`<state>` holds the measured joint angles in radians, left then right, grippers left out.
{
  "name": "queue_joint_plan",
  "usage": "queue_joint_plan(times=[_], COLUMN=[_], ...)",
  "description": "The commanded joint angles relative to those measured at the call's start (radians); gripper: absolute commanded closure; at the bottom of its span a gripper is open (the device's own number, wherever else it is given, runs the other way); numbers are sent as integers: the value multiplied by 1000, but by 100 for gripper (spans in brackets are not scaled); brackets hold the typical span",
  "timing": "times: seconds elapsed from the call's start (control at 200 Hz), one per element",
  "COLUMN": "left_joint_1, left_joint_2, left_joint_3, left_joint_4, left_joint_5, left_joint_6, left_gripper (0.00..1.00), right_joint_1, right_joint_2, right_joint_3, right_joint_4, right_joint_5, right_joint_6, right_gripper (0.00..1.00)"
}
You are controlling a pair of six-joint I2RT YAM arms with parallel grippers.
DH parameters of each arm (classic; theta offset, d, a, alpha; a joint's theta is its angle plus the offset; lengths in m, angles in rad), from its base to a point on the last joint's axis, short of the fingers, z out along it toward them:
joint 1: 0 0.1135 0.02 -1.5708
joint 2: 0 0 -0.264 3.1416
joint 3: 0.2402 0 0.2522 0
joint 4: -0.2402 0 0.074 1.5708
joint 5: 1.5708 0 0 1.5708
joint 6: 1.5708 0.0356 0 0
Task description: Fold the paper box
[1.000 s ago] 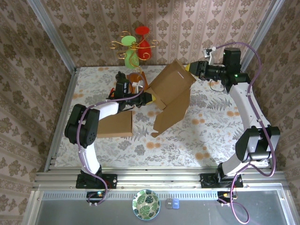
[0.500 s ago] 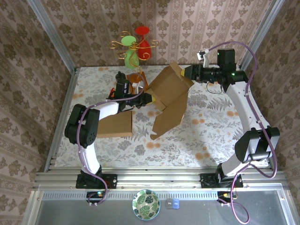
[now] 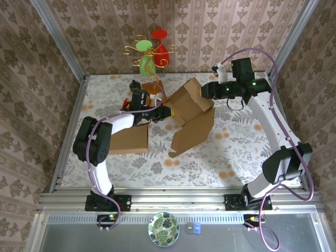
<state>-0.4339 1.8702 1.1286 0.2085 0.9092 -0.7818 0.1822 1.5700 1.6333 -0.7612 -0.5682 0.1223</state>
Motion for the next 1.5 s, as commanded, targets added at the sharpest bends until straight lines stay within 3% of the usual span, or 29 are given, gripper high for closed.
queue_joint_plan(times=[0.0, 0.4, 0.765, 1.065, 1.275, 1.37, 1.495], left_joint_1=[-5, -9, -16, -16, -63, -70, -75], left_joint_2=[-27, -28, -22, -17, -14, -12, -12], left_joint_3=[38, 46, 82, 110, 159, 170, 180], left_joint_4=[-2, -28, -99, -165, -275, -308, -338], left_joint_5=[0, -4, -19, -43, -91, -106, -117], left_joint_6=[26, 46, 92, 122, 157, 168, 182], left_gripper=[100, 100, 100, 100, 100, 100, 100], right_joint_1=[30, 101, 195, 264, 308, 309, 309], right_joint_2=[-18, -9, 69, 155, 242, 258, 269], right_joint_3=[44, 56, 115, 185, 251, 267, 274], right_joint_4=[-78, -102, -147, -190, -272, -292, -299], right_joint_5=[129, 353, 644, 883, 1094, 1115, 1100], right_joint_6=[-76, -125, -158, -164, -143, -130, -124], right_gripper=[60, 51, 51, 73, 100, 100, 91])
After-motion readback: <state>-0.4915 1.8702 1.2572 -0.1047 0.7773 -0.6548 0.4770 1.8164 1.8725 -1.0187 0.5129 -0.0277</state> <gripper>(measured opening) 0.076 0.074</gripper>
